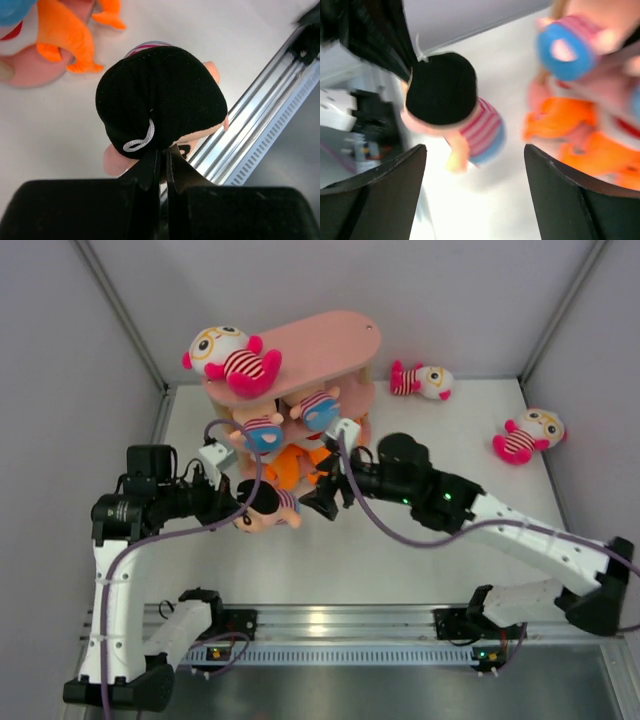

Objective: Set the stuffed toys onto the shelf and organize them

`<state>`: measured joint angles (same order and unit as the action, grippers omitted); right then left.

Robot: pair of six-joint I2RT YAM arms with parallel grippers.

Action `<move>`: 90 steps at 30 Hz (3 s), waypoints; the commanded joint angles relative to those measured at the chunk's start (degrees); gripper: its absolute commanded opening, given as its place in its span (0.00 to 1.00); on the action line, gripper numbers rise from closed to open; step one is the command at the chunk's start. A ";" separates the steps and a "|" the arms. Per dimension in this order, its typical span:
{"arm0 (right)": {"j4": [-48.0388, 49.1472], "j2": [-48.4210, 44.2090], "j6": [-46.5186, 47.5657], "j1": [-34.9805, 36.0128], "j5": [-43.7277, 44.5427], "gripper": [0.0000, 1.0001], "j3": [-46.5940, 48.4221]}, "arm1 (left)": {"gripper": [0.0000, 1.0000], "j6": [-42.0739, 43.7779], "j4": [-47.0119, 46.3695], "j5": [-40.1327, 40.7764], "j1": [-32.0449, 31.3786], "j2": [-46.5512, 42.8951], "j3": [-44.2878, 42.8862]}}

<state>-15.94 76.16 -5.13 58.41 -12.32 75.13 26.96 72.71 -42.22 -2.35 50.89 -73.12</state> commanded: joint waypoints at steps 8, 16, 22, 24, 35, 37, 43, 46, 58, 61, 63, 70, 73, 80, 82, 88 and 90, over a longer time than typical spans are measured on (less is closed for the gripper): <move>38.94 -19.57 80.51 13.28 30.92 0.84 -38.36 | 0.00 -24.67 -2.48 -0.56 1.91 11.50 -10.98; 64.94 -4.22 112.31 21.74 38.95 0.83 -41.99 | 0.00 -26.61 -2.57 -7.09 6.04 14.15 -14.07; 100.35 18.53 134.45 20.17 35.01 0.80 -41.92 | 0.00 -26.70 -2.57 -9.02 7.27 14.32 -14.15; 108.21 22.52 136.43 18.23 32.20 0.73 -40.16 | 0.00 -26.70 -2.66 -9.98 7.27 14.23 -14.77; 113.77 27.64 138.10 15.42 29.28 0.68 -38.13 | 0.00 -26.70 -2.57 -9.55 7.27 13.71 -14.42; 113.77 26.59 138.81 15.42 28.75 0.69 -38.48 | 0.00 -26.70 -2.66 -9.81 7.27 13.97 -14.42; 113.77 27.20 139.69 13.14 27.44 0.69 -37.26 | 0.00 -26.70 -2.57 -10.87 7.27 14.23 -14.33; 113.77 27.37 140.39 12.43 26.82 0.70 -36.55 | 0.00 -26.43 -2.48 -10.60 7.27 14.06 -13.98; 113.68 24.83 143.20 12.16 25.67 0.74 -36.37 | 0.00 -26.43 -2.31 -10.08 7.27 14.58 -14.59; 113.68 23.86 143.55 13.30 25.94 0.75 -36.90 | 0.00 -26.26 -2.22 -9.81 7.36 15.02 -15.38; 113.59 23.60 143.73 13.83 26.11 0.75 -36.90 | 0.00 -26.26 -2.13 -10.16 7.27 15.20 -15.73; 113.50 22.81 144.08 14.62 26.91 0.76 -37.95 | 0.00 -25.91 -1.78 -9.99 7.27 15.20 -16.70; 113.59 22.10 144.52 14.63 26.99 0.76 -37.78 | 0.00 -25.64 -1.52 -9.46 7.27 15.29 -16.88; 113.59 24.20 144.43 13.22 25.15 0.77 -35.59 | 0.00 -25.56 -1.25 -10.87 7.27 15.20 -16.79; 113.68 24.74 144.43 12.78 24.01 0.72 -34.88 | 0.00 -25.64 -1.34 -10.87 7.27 15.20 -16.53; 113.68 26.06 144.35 11.20 23.57 0.47 -30.84 | 0.00 -25.38 -1.08 -12.09 7.27 14.50 -16.00; 113.68 26.23 144.17 10.76 23.48 0.39 -29.26 | 0.00 -25.38 -1.08 -12.19 7.27 14.23 -16.09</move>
<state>73.87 102.06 114.85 70.30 12.71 41.76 1.19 71.64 -51.64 4.89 66.15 -87.99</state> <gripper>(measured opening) 0.411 0.046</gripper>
